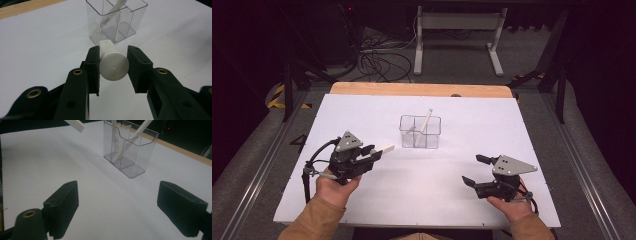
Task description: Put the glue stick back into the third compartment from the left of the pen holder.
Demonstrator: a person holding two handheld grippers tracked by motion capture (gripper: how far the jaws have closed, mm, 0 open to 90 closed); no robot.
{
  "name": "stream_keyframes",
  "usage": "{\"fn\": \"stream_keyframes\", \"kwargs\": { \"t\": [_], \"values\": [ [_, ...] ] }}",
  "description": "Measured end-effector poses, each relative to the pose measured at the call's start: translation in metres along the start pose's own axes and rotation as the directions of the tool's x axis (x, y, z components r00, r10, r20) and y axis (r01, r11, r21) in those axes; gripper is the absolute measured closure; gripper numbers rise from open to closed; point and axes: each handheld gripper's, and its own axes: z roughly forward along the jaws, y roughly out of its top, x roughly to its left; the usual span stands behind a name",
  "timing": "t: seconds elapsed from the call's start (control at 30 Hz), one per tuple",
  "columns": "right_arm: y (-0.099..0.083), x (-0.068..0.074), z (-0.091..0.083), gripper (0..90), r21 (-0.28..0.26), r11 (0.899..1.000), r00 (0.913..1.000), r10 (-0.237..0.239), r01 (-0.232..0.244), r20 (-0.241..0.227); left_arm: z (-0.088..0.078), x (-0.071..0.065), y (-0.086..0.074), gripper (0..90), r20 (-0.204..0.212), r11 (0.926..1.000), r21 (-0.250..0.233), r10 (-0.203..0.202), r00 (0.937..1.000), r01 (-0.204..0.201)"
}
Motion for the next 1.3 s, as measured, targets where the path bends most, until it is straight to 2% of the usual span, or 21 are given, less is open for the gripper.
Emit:
{"fn": "stream_keyframes", "kwargs": {
  "t": [0.1, 0.27, 0.4, 0.53, 0.8, 1.3],
  "values": [
    [0.000, 0.001, 0.000, 18.0, -0.001, 1.000, 1.0000, 0.006, -0.006, -0.003, -0.003, 0.001, 0.004, 64.9, 0.018, 0.9999, -0.004, 0.012, 0.9998, -0.012],
    [0.000, 0.001, 0.000, 18.0, -0.001, 1.000, 1.0000, 0.005, -0.005, -0.003, -0.008, 0.002, 0.010, 64.9, 0.070, 0.9998, -0.019, 0.007, 0.9975, -0.006],
    [0.000, 0.000, 0.000, 18.0, -0.001, 1.000, 1.0000, -0.001, 0.001, -0.001, -0.011, 0.000, 0.018, 64.9, 0.090, 0.9995, -0.029, 0.017, 0.9957, -0.015],
    [0.000, 0.000, 0.000, 18.0, -0.001, 1.000, 1.0000, -0.001, 0.001, -0.002, -0.014, -0.003, 0.027, 64.9, 0.101, 0.9986, -0.034, 0.043, 0.9940, -0.040],
    [0.000, 0.001, 0.000, 18.0, 0.003, 1.000, 1.0000, 0.001, -0.001, -0.002, -0.012, -0.006, 0.043, 64.9, 0.151, 0.9983, -0.025, 0.056, 0.9870, -0.052],
    [0.000, 0.001, 0.000, 18.0, 0.002, 1.000, 1.0000, 0.002, -0.002, -0.004, -0.005, -0.020, 0.076, 64.9, 0.188, 0.9946, -0.023, 0.104, 0.9768, -0.101]
  ]
}}
